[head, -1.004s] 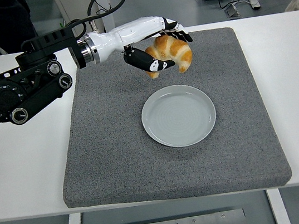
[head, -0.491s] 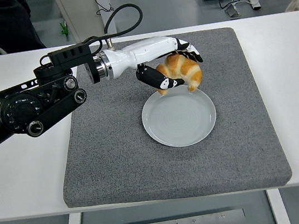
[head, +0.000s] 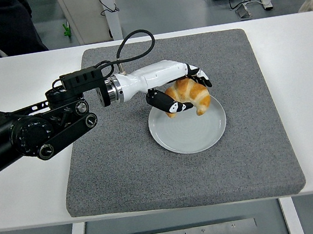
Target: Place the bread on the plate
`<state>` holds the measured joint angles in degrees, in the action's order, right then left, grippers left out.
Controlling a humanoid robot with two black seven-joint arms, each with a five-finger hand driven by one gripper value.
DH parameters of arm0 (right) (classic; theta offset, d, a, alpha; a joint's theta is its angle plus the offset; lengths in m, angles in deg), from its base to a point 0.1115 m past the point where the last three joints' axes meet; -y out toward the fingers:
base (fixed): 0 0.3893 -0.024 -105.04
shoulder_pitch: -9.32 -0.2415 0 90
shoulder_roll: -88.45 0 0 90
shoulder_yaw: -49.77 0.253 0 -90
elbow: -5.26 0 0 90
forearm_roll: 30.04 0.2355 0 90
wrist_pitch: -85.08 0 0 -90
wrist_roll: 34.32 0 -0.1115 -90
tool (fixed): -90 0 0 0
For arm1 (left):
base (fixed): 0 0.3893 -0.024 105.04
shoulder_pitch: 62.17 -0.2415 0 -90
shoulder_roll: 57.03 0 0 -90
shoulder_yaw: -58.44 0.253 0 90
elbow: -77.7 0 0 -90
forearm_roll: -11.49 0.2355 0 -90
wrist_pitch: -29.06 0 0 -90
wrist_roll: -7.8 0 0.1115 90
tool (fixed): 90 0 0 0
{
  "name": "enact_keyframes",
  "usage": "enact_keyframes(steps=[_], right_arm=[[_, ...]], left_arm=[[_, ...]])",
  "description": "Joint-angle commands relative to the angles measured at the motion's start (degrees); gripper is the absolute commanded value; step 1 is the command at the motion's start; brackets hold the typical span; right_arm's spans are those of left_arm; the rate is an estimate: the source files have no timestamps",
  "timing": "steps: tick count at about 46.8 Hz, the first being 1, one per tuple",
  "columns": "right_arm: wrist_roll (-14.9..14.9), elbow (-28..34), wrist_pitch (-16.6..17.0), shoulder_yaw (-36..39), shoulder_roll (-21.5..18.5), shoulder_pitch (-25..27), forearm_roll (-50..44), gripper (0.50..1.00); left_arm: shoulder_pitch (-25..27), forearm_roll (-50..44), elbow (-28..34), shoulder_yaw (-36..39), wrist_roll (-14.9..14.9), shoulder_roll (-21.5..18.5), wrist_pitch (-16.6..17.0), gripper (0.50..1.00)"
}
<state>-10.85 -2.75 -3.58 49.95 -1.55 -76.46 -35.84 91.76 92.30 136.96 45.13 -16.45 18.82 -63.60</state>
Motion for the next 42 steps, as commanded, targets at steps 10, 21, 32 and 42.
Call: enact_keyframes(steps=[10, 21, 32, 42], right_arm=[[0.0, 0.0, 0.0, 0.0, 0.0, 0.0, 0.0, 1.0], [0.0, 0.0, 0.0, 0.0, 0.0, 0.0, 0.0, 1.0], [0.0, 0.0, 0.1, 0.0, 0.0, 0.0, 0.0, 1.0], [0.0, 0.0, 0.0, 0.0, 0.0, 0.0, 0.0, 1.0]], left_arm=[[-1.5, 1.0, -0.5, 0.3, 0.0, 0.0, 1.4, 0.649], [-2.1, 1.0, -0.9, 3.4, 0.0, 0.4, 4.3, 0.649], [-3.1, 0.9, -1.3, 3.7, 0.0, 1.2, 4.8, 0.649], [-4.3, 0.9, -3.2, 4.2, 0.0, 2.5, 5.9, 0.649]])
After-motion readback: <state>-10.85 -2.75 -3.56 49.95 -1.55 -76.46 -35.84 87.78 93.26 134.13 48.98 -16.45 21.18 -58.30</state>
